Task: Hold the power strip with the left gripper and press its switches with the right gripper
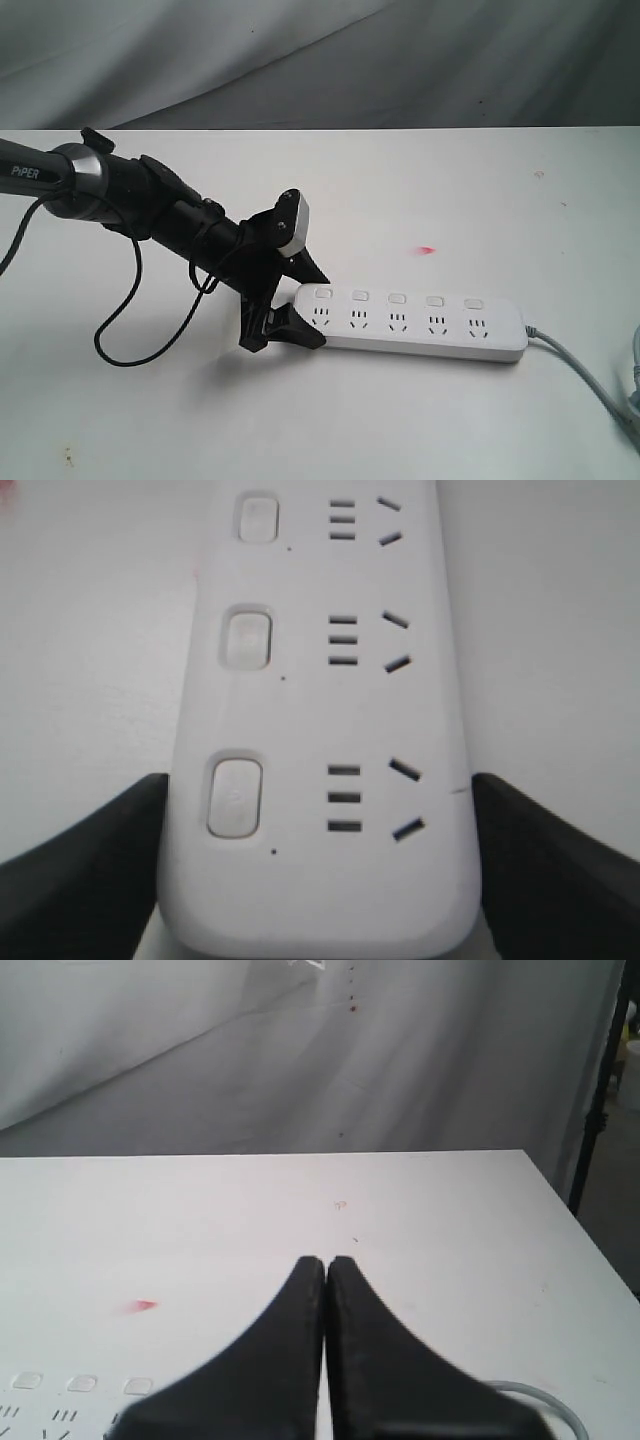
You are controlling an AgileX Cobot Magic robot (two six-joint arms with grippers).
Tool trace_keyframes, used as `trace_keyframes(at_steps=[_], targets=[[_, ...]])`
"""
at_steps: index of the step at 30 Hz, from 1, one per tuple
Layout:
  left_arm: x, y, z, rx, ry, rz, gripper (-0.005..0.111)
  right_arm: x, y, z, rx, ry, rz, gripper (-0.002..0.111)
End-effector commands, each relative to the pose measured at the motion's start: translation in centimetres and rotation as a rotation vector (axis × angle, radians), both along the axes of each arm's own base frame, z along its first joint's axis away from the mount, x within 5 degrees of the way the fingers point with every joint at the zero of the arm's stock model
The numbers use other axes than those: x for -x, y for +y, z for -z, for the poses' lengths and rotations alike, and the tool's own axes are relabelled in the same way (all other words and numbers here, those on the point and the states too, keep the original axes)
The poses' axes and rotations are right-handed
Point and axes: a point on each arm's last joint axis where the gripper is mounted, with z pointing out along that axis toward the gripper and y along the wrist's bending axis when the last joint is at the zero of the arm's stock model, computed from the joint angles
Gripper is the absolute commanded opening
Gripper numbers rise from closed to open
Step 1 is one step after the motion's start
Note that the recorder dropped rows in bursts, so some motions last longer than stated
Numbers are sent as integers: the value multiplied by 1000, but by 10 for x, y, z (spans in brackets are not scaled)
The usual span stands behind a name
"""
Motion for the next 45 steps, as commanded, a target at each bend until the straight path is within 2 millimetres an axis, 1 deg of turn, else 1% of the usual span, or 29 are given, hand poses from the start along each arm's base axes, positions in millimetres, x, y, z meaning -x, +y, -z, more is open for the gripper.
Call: trace_keyframes(at_steps=[1,6,10,13,19,45], targets=[[-1,-2,-1,8,-7,4,0,7,0,34,17,-91,2,0],[-1,-2,-1,8,-7,4,0,13,0,57,17,-95,2,0],[-1,-2,-1,8,-7,4,0,12,0,77,15,-50,2,0],[-1,-2,-1,8,-7,4,0,12,0,77,15,-49,2,0],[-1,-2,-1,8,-7,4,0,14,0,85,30,45,2,0],[-1,-2,-1,8,-7,4,0,13,0,85,31,40,2,0]])
